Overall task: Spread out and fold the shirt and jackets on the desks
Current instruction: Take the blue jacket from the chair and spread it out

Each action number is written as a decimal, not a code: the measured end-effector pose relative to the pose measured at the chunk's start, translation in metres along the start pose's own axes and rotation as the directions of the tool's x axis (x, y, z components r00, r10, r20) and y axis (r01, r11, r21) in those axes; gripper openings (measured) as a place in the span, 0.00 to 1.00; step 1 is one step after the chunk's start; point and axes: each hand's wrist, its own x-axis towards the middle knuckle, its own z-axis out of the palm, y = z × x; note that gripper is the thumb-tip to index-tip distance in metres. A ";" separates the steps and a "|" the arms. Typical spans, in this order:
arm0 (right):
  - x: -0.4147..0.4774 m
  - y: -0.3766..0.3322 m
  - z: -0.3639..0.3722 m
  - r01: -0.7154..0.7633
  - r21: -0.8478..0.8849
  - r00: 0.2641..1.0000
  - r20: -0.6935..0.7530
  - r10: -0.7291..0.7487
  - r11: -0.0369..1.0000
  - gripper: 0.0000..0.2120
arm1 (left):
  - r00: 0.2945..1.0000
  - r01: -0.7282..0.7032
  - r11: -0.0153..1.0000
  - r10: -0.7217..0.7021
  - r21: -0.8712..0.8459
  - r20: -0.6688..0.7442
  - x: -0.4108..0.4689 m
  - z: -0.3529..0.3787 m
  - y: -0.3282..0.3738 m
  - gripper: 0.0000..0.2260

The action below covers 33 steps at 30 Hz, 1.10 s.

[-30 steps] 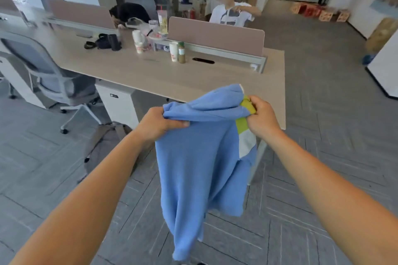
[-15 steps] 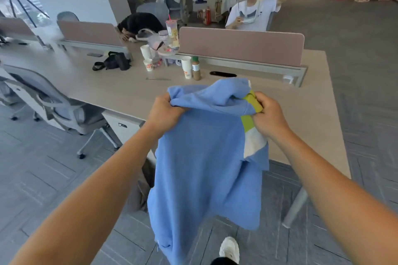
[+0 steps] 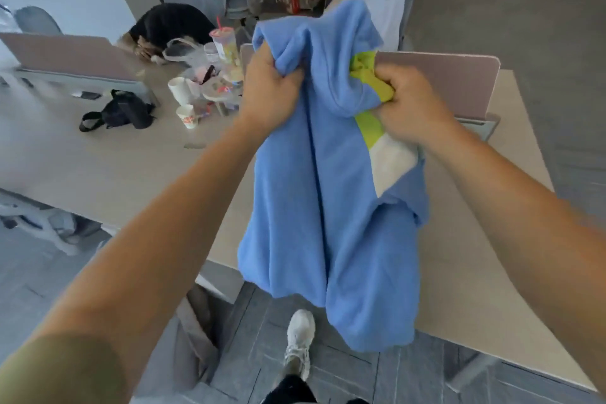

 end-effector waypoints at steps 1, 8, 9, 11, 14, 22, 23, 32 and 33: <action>0.022 0.014 0.002 -0.007 -0.079 1.000 -0.002 0.006 0.997 0.05 | 0.999 0.010 1.000 -0.009 -0.011 0.044 0.021 0.016 -0.018 0.09; 0.082 0.162 0.075 -0.510 -0.352 0.836 0.010 0.548 0.785 0.04 | 0.813 0.326 0.923 -0.385 0.206 0.437 0.084 0.135 -0.181 0.10; 0.080 0.182 0.090 -0.562 -0.361 0.790 0.031 0.612 0.744 0.06 | 0.745 0.341 0.889 -0.454 0.306 0.489 0.081 0.150 -0.206 0.12; 0.070 0.218 0.117 -0.665 -0.354 0.676 0.090 0.732 0.658 0.12 | 0.591 0.335 0.814 -0.573 0.474 0.567 0.068 0.169 -0.244 0.14; 0.037 0.252 0.141 -0.798 -0.233 0.536 0.148 0.831 0.556 0.17 | 0.494 0.308 0.731 -0.670 0.609 0.554 0.035 0.177 -0.275 0.25; -0.097 0.277 0.150 -0.941 -0.291 0.184 -0.014 0.983 0.172 0.07 | 0.189 0.067 0.899 -0.438 0.434 0.879 -0.061 0.198 -0.279 0.22; -0.106 0.272 0.153 -0.952 -0.260 0.169 -0.019 0.985 0.159 0.07 | 0.148 0.042 0.895 -0.446 0.445 0.883 -0.070 0.203 -0.279 0.24; -0.130 0.265 0.122 -0.988 0.138 0.069 -0.019 0.997 0.071 0.16 | 0.268 0.029 0.845 -0.520 0.533 0.811 -0.092 0.221 -0.294 0.16; -0.125 0.268 0.103 -0.972 0.222 0.072 -0.042 0.997 0.079 0.15 | 0.287 0.077 0.846 -0.525 0.527 0.801 -0.087 0.220 -0.297 0.11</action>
